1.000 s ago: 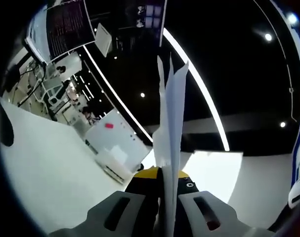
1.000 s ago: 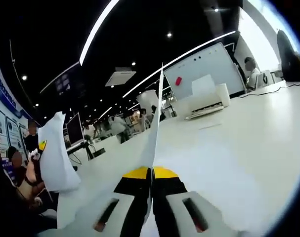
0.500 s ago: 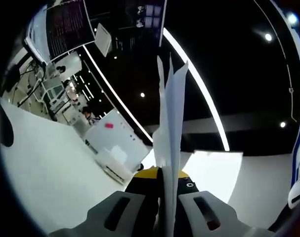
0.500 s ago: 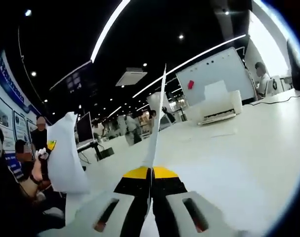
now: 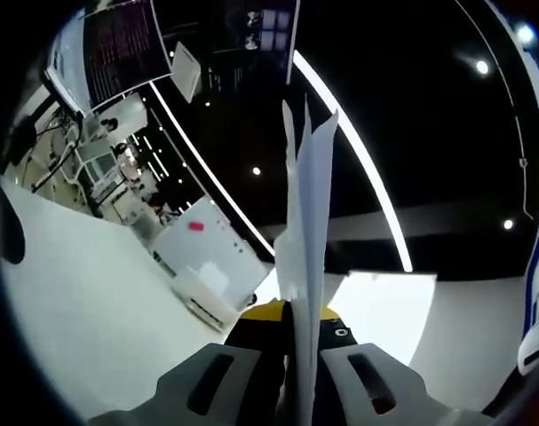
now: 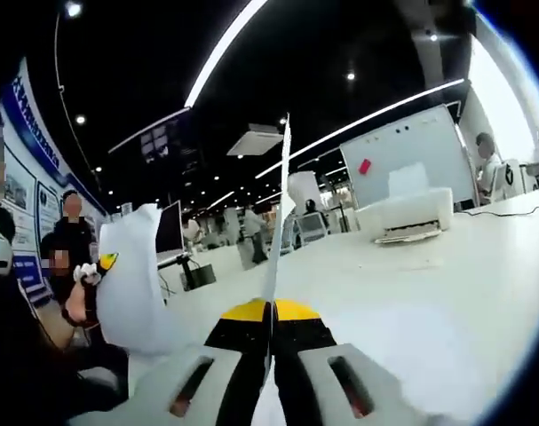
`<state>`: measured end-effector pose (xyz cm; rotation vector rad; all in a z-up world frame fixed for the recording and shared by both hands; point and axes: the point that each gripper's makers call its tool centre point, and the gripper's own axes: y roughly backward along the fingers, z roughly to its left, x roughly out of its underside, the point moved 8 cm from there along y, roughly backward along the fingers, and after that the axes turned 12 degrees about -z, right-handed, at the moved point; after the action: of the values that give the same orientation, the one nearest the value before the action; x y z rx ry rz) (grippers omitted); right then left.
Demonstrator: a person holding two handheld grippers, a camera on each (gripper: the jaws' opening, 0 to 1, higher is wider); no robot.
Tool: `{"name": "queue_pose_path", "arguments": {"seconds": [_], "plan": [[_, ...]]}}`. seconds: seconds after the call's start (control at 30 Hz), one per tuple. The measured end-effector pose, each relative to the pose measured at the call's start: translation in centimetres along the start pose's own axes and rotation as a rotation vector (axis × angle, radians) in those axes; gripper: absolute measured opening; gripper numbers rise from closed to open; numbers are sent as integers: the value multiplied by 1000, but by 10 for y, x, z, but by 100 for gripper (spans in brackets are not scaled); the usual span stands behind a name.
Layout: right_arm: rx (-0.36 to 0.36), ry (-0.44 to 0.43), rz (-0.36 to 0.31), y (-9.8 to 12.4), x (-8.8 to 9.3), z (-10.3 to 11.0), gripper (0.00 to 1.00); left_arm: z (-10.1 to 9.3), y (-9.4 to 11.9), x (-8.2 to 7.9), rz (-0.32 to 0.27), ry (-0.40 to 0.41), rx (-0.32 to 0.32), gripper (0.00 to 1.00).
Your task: Organize the stack of printing papers by aligning and flattening the scattered papers on the table
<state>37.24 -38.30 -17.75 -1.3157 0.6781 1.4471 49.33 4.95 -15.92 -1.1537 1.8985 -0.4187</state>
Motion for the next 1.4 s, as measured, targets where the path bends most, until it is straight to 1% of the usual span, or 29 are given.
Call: {"name": "queue_pose_path", "arguments": {"seconds": [0.23,0.43,0.57,0.7,0.83,0.97,1.23,1.4], "plan": [[-33,54,9,-5,-11,16,0,-1,0,0,0,-1,1,6],[-74,89,-7,-9,-27,26,0,0,-1,0,1,0,1,6],[-105,112,-20,-12,-38,42,0,-1,-1,0,0,1,3,6],[-129,130,-32,-15,-48,49,0,-1,-1,0,0,0,2,6],[-146,148,-35,-18,-53,56,0,0,-1,0,-1,1,1,6],[-152,161,-36,-18,-56,58,0,-1,0,-1,-3,0,4,6],[-185,162,-50,-19,-65,74,0,0,0,-1,-1,0,1,6],[-221,185,-62,-19,-75,88,0,-2,-2,-1,-1,-1,7,6]]}}
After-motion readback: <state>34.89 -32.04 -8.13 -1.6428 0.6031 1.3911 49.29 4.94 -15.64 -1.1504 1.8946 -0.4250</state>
